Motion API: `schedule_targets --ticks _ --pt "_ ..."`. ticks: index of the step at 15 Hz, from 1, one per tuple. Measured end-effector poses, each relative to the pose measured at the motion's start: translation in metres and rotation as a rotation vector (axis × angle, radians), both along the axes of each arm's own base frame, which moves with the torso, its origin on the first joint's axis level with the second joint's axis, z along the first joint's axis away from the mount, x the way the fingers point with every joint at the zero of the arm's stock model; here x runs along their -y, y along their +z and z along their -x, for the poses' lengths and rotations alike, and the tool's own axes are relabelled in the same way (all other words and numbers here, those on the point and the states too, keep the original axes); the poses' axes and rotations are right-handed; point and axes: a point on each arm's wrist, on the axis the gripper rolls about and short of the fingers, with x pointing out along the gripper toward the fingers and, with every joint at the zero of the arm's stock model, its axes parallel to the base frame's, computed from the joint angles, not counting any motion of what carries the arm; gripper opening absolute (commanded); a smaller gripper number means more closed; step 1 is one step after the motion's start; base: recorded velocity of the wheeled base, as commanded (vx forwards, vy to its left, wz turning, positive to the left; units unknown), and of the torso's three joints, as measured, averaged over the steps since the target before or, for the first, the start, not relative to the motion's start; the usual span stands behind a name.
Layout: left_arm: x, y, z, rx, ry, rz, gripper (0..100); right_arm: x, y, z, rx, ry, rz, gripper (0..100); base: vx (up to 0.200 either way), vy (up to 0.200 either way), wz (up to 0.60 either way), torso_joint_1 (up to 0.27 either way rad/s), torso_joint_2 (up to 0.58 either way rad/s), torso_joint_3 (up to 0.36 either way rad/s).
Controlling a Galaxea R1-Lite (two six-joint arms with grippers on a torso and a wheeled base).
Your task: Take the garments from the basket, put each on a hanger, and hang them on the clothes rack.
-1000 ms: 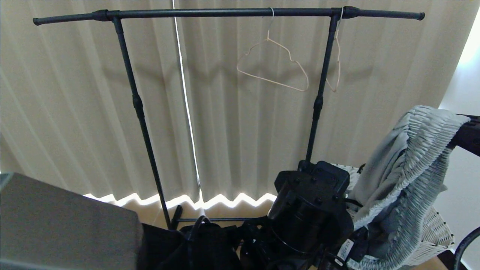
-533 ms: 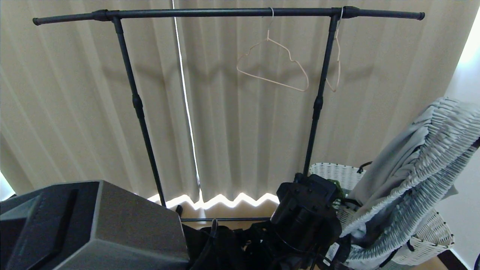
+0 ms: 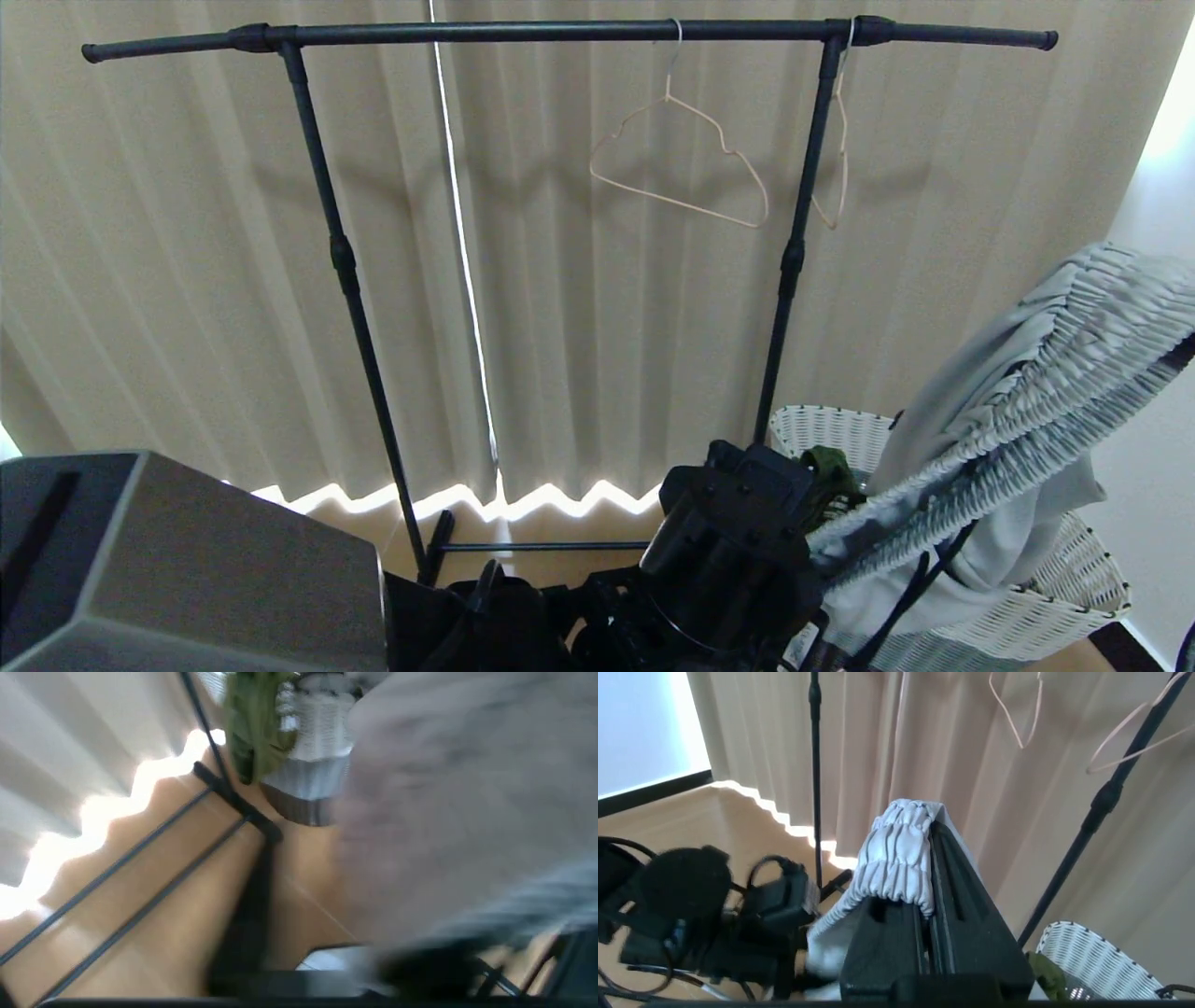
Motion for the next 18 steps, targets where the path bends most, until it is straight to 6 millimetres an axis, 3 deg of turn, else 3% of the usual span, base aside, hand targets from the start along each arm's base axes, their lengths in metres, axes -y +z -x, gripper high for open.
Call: schedule_targets --ticks 5,8,16,18 --pt "-0.024 0.028 0.014 0.086 0.067 0.008 0 -0.004 -0.005 -0.012 -0.033 -0.019 0.018 0 0.000 0.000 0.00 0.000 0.00 0.000" --pt "-0.061 0.075 0.018 0.150 0.091 0.066 0 -0.008 0.004 -0.023 -0.023 -0.029 0.015 0 0.000 0.000 0.00 0.000 0.00 0.000" --pt "-0.183 0.222 0.038 0.250 0.075 0.162 0 -0.020 0.050 -0.054 0.075 -0.046 -0.030 0 0.000 0.000 0.00 0.000 0.00 0.000" --pt "-0.201 0.244 0.041 0.281 0.084 0.201 0 -0.022 0.056 -0.059 0.086 -0.050 -0.036 0 0.000 0.000 0.00 0.000 0.00 0.000"
